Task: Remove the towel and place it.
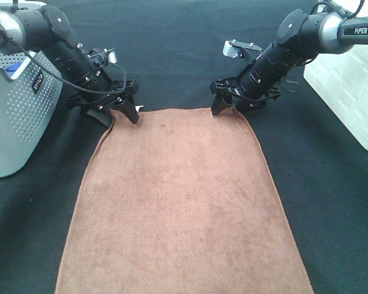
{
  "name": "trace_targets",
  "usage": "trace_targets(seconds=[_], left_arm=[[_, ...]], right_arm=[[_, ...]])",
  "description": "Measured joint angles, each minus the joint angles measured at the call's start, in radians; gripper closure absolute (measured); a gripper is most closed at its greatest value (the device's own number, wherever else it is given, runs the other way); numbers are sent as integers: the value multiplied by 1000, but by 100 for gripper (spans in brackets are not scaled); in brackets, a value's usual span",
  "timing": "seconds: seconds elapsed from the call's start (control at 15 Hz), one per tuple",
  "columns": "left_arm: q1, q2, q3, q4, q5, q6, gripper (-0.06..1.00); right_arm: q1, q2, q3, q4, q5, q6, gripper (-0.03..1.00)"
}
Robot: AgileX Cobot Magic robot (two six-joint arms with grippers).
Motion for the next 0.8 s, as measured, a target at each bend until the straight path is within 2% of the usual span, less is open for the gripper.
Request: trace_targets(seconds=[0.13, 0.33, 0.4, 0.47, 0.8], left_arm=[[-2, 7, 0, 14, -25, 2, 53], [-2, 10, 0, 53, -40, 9, 89], [-3, 10, 0, 60, -41, 10, 93], [-5, 10, 0, 70, -42, 10, 93], [-12, 19, -41, 111, -35, 10, 94]], right_arm=[[0, 3, 0, -21, -20, -6, 49], [0, 5, 0, -60, -46, -6, 84], [0, 5, 0, -77, -49, -6, 92], [0, 5, 0, -87, -51, -6, 96], [8, 2, -19, -125, -44, -6, 96]])
